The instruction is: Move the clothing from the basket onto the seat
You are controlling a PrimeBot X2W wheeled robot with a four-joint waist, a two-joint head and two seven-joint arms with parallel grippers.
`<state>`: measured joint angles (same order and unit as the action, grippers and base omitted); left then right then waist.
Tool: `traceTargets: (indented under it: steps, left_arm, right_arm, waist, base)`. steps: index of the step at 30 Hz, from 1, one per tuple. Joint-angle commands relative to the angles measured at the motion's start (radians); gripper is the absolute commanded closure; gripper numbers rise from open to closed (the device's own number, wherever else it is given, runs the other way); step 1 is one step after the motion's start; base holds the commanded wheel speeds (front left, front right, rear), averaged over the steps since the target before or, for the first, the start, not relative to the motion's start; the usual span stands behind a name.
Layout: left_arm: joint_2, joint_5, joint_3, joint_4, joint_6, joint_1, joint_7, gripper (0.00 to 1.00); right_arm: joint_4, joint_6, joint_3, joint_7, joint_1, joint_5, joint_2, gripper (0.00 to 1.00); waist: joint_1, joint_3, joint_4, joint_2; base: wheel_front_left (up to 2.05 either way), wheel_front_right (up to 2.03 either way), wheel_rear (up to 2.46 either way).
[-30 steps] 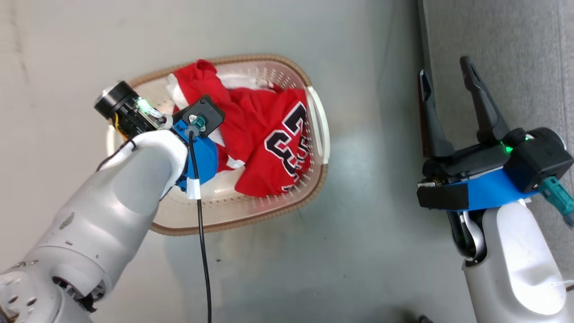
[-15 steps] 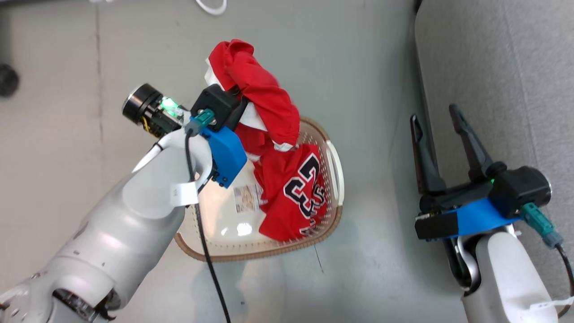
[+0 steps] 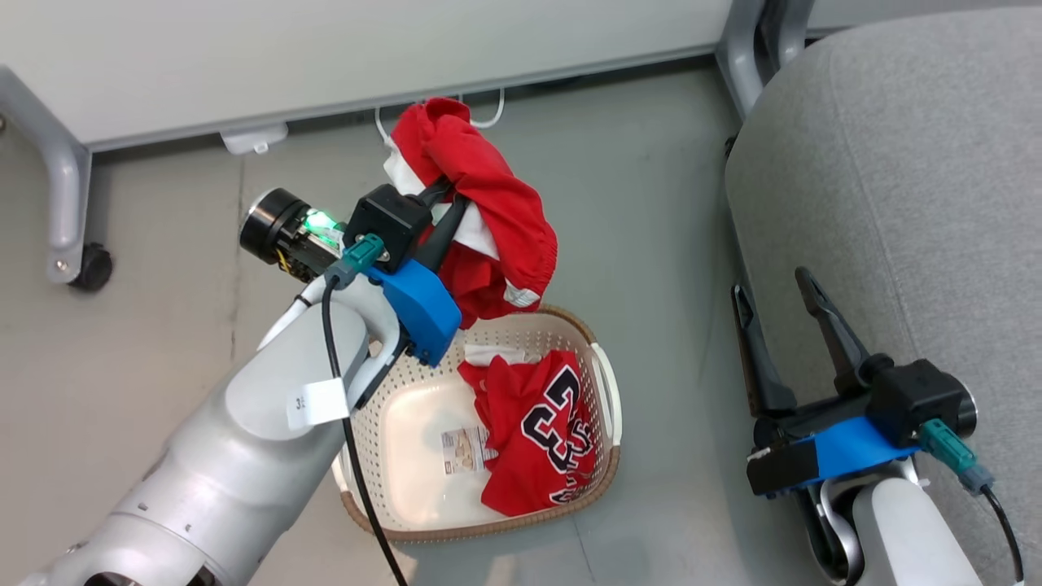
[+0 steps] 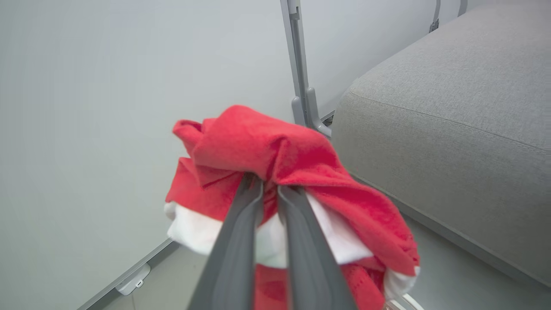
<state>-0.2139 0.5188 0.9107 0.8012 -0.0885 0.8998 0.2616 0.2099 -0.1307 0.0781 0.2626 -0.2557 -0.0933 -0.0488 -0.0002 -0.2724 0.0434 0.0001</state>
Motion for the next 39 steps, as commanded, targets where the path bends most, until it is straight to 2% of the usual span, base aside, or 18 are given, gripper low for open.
traceTargets:
  steps: [1, 12, 25, 31, 39]
  left_arm:
    - [0.005, -0.009, -0.013, -0.012, -0.001, -0.018, 0.005, 1.00]
    - [0.025, -0.049, -0.047, -0.071, -0.011, -0.077, 0.005, 1.00]
    - [0.035, -0.072, -0.054, -0.088, -0.021, -0.099, 0.005, 1.00]
    - [0.041, -0.081, -0.058, -0.087, -0.024, -0.101, 0.005, 1.00]
    - [0.059, -0.090, -0.055, -0.085, -0.029, -0.088, 0.005, 1.00]
  right_arm:
    - [0.006, 0.000, 0.001, 0.003, 0.023, -0.006, -0.003, 0.00]
    - [0.020, 0.000, 0.005, 0.003, 0.100, -0.022, -0.003, 0.00]
    - [0.019, 0.000, 0.020, 0.003, 0.103, -0.025, -0.003, 0.00]
    - [0.008, 0.000, 0.081, 0.003, 0.058, -0.009, -0.003, 0.00]
    - [0.049, 0.000, 0.224, 0.003, -0.061, 0.018, -0.003, 0.00]
  waist:
    - [0.0002, 0.040, 0.003, -0.0001]
    - [0.0002, 0.139, -0.004, -0.0001]
    - [0.0002, 0.168, -0.007, -0.0001]
    - [0.0002, 0.170, -0.013, -0.0001]
    - [0.0002, 0.167, -0.026, -0.0001]
  base:
    - [0.00, 0.00, 0.00]
    - [0.00, 0.00, 0.00]
    - [0.00, 0.00, 0.00]
    - [0.00, 0.00, 0.00]
    - [0.00, 0.00, 0.00]
